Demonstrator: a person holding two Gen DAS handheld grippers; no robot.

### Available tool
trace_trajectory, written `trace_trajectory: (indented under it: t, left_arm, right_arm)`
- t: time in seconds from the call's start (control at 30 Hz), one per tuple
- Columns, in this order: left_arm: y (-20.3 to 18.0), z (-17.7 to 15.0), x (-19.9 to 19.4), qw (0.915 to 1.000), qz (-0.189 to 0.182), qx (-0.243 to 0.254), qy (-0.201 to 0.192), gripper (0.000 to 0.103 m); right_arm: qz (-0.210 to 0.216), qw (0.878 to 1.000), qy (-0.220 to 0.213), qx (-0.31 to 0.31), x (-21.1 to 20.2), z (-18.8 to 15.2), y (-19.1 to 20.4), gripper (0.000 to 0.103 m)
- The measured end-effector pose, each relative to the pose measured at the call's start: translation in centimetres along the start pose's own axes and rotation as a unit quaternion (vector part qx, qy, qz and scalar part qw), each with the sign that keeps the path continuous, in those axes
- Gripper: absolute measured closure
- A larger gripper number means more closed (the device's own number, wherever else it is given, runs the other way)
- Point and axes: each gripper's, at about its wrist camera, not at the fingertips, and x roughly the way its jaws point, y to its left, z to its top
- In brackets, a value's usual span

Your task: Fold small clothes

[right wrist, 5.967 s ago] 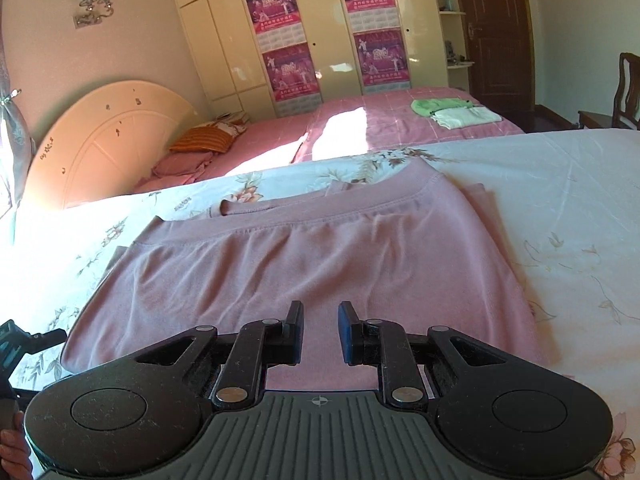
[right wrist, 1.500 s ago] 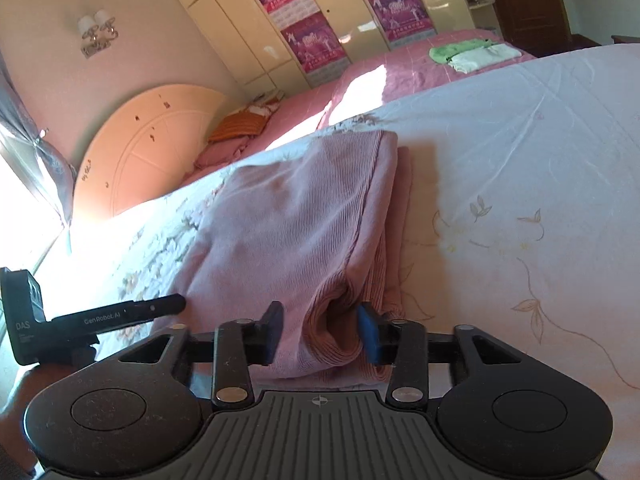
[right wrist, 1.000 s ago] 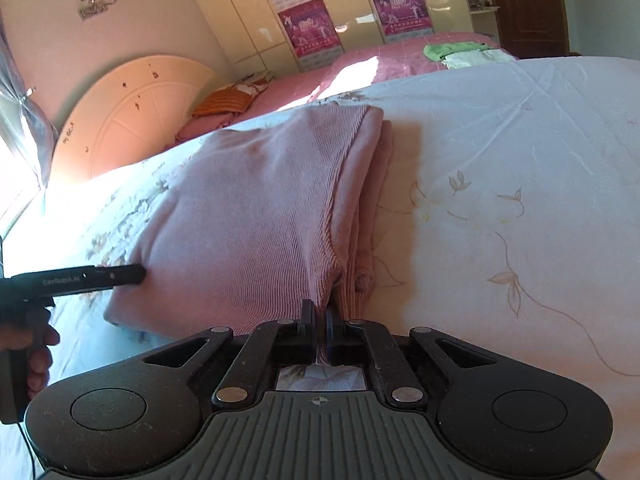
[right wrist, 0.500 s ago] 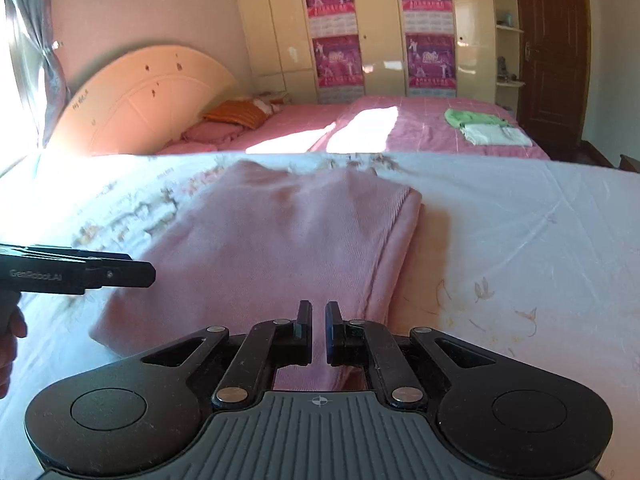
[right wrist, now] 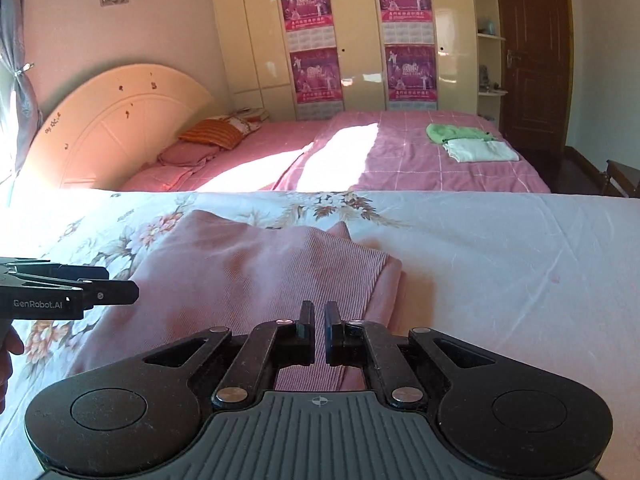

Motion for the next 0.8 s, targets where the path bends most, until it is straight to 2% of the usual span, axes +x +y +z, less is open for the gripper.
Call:
trace_trajectory:
  t: [0.07,0.1,0.13,0.17,0.23,0.3,0.33,0.37,0.4,0.43,0.53,0.63,0.7,0.73,0.8]
  left_arm:
    - [0.8,0.2,1.1,0.9997,0.002,-0.018,0.015,0.045]
    - [0.8,0.0,1.8,0.9995,0.007,-0.014,0.029,0.041]
    - [0.8,-0.4,2.9,0.9988,0.013,-0.006,0.047,0.033]
    - [0.9,-0.8,3.5,0.9984,0.015,-0.008,0.054,0.024]
    - [1.3,-1.0,3.7,0.9981,0.023,-0.015,0.055,0.015]
    - [1.9,-0.7,2.9,0.9982,0.014,-0.015,0.056,0.015]
    - [2.0,-0.7,2.2,0.9985,0.011,-0.014,0.052,0.015]
    - [2.2,-0.9,1.4,0.9989,0.004,-0.011,0.045,0.012]
    - [2.5,-1.3,0.5,0.9992,-0.005,-0.011,0.039,0.011]
    - [2.8,-1.7,-0.3,0.9992,-0.017,-0.013,0.033,0.009]
    - [3.8,-3.0,-1.6,0.9970,-0.047,-0.022,0.057,0.009]
    - [4.1,-4.1,-2.2,0.9920,-0.095,-0.038,0.075,0.011]
    - [4.0,-4.6,-1.9,0.9892,-0.114,-0.052,0.076,0.015]
    - [4.2,-4.6,-1.5,0.9875,-0.121,-0.064,0.079,0.021]
    - [4.9,-4.8,-0.5,0.9791,-0.148,-0.106,0.090,0.027]
  right_arm:
    - [-0.001,1.000,0.007,-0.006,1.3,0.1,-0.3,0.100]
    - [-0.009,1.000,0.026,-0.015,2.3,-0.3,-0.4,0.100]
    - [-0.017,0.998,0.062,-0.021,3.6,-0.8,-0.7,0.100]
    - [-0.009,0.998,0.065,-0.021,4.2,-1.5,-1.2,0.101]
    - [0.000,0.998,0.068,-0.007,4.0,-1.2,-1.9,0.101]
    - [0.012,0.998,0.059,0.025,2.8,-0.7,-2.8,0.100]
    - [0.017,0.998,0.050,0.044,1.9,-0.6,-3.5,0.097]
    - [0.021,0.997,0.043,0.058,1.2,-0.6,-4.1,0.062]
    - [0.024,0.996,0.031,0.074,-0.2,-0.6,-4.8,0.037]
    - [0.031,0.996,0.019,0.084,-1.3,-0.8,-5.6,0.016]
    - [0.064,0.989,0.035,0.128,-3.1,-1.2,-7.8,0.016]
    - [0.097,0.979,0.056,0.168,-4.1,-2.2,-9.3,0.032]
    - [0.119,0.973,0.068,0.187,-3.9,-2.6,-9.9,0.035]
    - [0.126,0.969,0.076,0.199,-3.6,-2.8,-10.2,0.036]
    - [0.152,0.956,0.099,0.230,-2.6,-3.2,-10.8,0.036]
